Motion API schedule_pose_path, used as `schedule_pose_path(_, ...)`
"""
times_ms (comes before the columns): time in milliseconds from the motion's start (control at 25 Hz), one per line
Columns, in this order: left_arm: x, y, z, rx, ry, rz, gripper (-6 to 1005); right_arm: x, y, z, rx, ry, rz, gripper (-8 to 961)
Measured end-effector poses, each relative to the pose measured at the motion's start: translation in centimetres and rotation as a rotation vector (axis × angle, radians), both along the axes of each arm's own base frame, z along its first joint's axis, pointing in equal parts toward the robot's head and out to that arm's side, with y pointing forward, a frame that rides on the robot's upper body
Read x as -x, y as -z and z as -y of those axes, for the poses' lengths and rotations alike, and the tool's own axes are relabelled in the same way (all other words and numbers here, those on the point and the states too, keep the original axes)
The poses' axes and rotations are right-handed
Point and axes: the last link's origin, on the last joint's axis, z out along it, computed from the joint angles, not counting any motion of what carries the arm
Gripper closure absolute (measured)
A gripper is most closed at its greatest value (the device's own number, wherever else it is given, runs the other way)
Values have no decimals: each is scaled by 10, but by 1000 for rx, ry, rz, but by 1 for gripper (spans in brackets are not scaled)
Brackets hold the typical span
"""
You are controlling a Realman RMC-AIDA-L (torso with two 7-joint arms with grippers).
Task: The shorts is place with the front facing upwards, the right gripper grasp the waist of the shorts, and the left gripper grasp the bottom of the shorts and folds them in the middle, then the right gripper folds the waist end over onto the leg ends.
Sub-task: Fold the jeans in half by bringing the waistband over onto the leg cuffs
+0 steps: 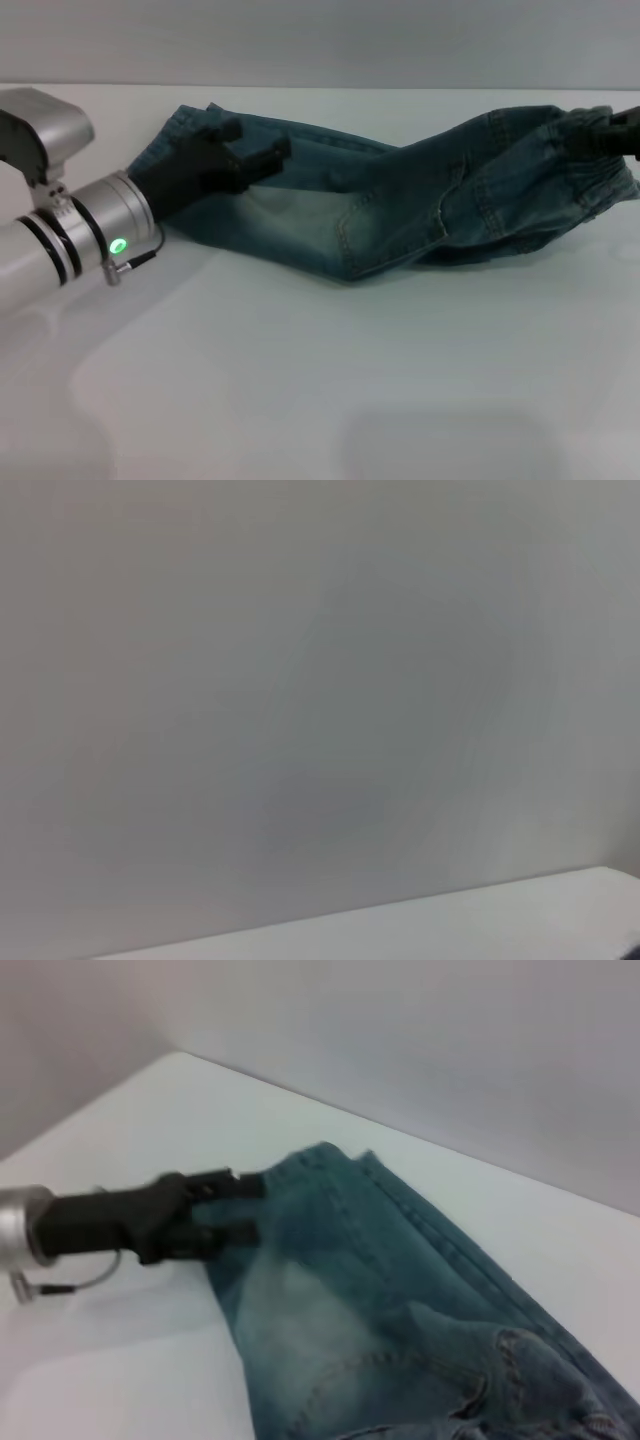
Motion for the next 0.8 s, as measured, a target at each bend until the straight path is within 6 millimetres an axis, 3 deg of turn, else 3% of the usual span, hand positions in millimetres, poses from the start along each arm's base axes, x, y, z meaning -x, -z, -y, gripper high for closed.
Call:
schedule_pose_path(360, -15, 30, 11, 23, 58, -26, 167, 26, -6, -1, 38, -45, -49, 939)
schedule_pose_path(800, -14, 39, 11, -9, 57, -92, 167, 58, -19, 2, 71, -117, -87, 938)
